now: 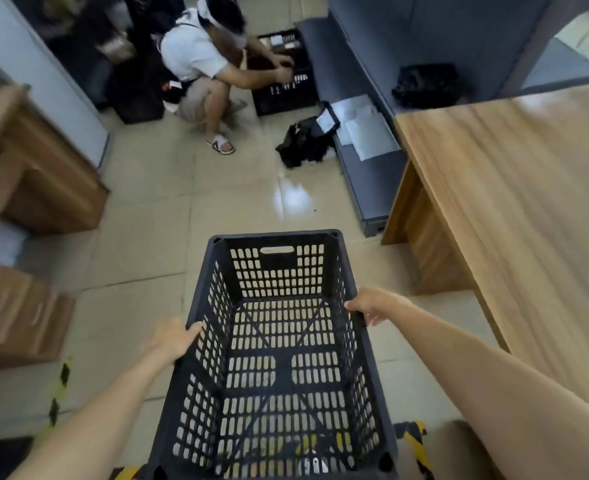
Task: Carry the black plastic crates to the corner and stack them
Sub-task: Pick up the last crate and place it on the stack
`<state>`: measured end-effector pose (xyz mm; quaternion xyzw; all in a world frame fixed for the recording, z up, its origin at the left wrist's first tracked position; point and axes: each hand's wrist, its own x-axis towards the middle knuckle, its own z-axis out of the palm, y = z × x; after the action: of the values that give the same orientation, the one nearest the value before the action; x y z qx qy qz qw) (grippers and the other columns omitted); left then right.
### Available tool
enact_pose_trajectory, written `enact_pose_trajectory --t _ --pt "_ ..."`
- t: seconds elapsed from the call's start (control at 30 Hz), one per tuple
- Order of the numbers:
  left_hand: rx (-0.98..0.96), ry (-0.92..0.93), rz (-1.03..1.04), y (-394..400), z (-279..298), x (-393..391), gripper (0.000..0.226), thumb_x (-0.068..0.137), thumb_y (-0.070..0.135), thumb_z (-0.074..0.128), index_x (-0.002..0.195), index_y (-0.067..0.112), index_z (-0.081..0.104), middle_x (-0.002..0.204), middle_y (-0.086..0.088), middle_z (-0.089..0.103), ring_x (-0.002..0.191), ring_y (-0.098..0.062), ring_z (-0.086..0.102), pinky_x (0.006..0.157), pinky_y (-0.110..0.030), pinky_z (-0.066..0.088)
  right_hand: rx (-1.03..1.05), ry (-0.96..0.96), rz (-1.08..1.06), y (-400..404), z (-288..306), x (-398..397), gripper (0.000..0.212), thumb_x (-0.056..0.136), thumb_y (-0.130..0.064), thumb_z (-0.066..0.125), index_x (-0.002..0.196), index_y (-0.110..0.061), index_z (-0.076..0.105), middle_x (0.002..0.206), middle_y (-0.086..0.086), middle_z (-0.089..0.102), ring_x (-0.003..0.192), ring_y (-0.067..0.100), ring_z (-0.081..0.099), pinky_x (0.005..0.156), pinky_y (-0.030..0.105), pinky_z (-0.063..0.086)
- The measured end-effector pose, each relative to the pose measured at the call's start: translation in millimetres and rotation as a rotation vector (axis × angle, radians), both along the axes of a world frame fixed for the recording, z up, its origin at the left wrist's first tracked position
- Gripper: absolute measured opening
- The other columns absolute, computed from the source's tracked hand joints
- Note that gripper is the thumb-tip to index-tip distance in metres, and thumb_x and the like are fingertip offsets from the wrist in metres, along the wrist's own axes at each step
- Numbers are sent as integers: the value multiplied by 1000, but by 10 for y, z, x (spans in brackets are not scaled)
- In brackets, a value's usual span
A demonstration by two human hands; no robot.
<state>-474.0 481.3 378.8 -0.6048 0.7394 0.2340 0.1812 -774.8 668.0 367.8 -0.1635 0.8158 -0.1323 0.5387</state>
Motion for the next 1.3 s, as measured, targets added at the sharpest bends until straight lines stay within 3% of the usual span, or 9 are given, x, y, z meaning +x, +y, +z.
enact_pose_trajectory --t 0.13,0.4,0.5,0.63,0.8,0.97,1.17,1.23,1.3 --pt "-47 -49 2 -12 446 483 38 102 41 40 81 12 53 72 1 54 64 -12 54 53 -23 40 -7 166 256 -400 487 274 33 99 -30 50 118 -3 54 103 13 63 94 24 62 86 34 53" --pt "-135 -47 141 112 881 1107 41 103 42 32 112 9 54 103 -6 60 88 -21 57 74 -31 45 -113 414 649 -1173 1006 577 33 95 -25 59 115 1 59 94 9 61 80 23 59 68 29 50" --pt "-161 -19 233 166 1002 1257 38 103 40 31 119 10 50 113 -10 62 100 -27 60 80 -36 47 -173 439 731 -1481 1096 680 31 96 -27 56 112 0 60 104 10 66 91 24 63 76 29 49" --pt "-228 18 389 301 1194 1454 30 103 38 33 115 13 43 105 -13 65 93 -33 64 79 -43 52 -241 476 902 -1878 1223 828 36 95 -30 58 118 -3 62 114 11 66 99 23 62 86 29 48" --pt "-382 -58 595 581 1541 1638 36 102 37 35 124 10 45 106 -12 64 91 -31 64 73 -38 48 -315 435 1064 -2298 1468 1202 40 94 -27 62 121 2 60 119 17 65 93 24 60 74 25 43" --pt "-459 -88 826 983 1754 2020 32 100 38 36 118 12 45 106 -13 63 95 -36 62 79 -42 51 -444 458 1235 -2475 1730 1861 31 95 -26 56 117 -4 62 118 15 65 106 29 62 92 33 48" --pt "-565 -120 1018 1471 1842 2775 25 97 35 39 106 14 49 96 -12 65 87 -35 61 76 -41 48 -544 448 1449 -2570 1956 2874 23 97 -25 51 82 -9 57 87 8 62 67 20 64 61 27 51" --pt "-573 -138 1064 1599 1844 3055 28 96 35 40 107 13 52 90 -10 64 79 -30 60 73 -40 47 -557 412 1501 -2577 1981 3224 21 97 -24 49 83 -10 57 88 8 62 57 14 58 48 24 45" --pt "-577 -156 1092 1703 1912 3279 27 95 34 40 101 13 55 84 -6 61 74 -26 58 73 -39 48 -572 399 1567 -2601 1989 3568 21 97 -26 49 91 -8 58 93 8 65 64 18 62 56 26 52"
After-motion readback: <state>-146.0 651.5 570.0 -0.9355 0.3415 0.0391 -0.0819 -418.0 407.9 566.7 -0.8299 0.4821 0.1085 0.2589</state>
